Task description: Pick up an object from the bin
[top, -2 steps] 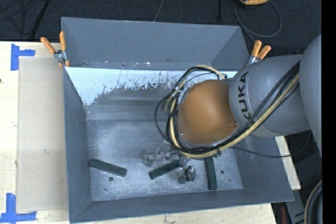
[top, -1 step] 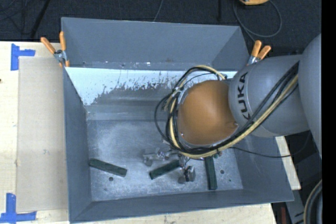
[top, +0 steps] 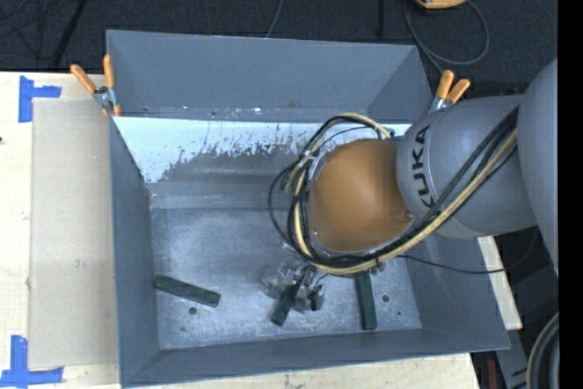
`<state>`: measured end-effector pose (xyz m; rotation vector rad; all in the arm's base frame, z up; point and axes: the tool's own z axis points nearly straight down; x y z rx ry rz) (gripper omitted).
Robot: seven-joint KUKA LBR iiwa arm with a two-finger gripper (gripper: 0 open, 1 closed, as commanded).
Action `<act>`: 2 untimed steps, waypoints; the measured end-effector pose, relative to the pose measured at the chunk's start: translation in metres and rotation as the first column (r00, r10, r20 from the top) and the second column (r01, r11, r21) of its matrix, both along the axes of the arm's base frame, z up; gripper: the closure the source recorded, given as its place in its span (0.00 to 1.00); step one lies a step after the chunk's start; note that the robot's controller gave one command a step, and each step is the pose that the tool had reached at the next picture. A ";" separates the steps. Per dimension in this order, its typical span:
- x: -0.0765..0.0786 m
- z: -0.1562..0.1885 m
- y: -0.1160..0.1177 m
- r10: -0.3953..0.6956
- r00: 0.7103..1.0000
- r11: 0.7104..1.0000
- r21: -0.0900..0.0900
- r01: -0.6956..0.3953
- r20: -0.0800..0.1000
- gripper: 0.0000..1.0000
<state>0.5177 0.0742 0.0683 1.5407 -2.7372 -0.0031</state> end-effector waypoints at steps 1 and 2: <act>0.000 0.019 0.001 -0.005 1.000 1.000 0.000 0.005 0.002 1.00; 0.000 0.022 0.001 -0.010 1.000 1.000 0.000 0.010 0.001 1.00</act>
Offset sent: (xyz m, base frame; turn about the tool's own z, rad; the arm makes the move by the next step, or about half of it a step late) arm -0.0001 0.0000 0.0186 0.0000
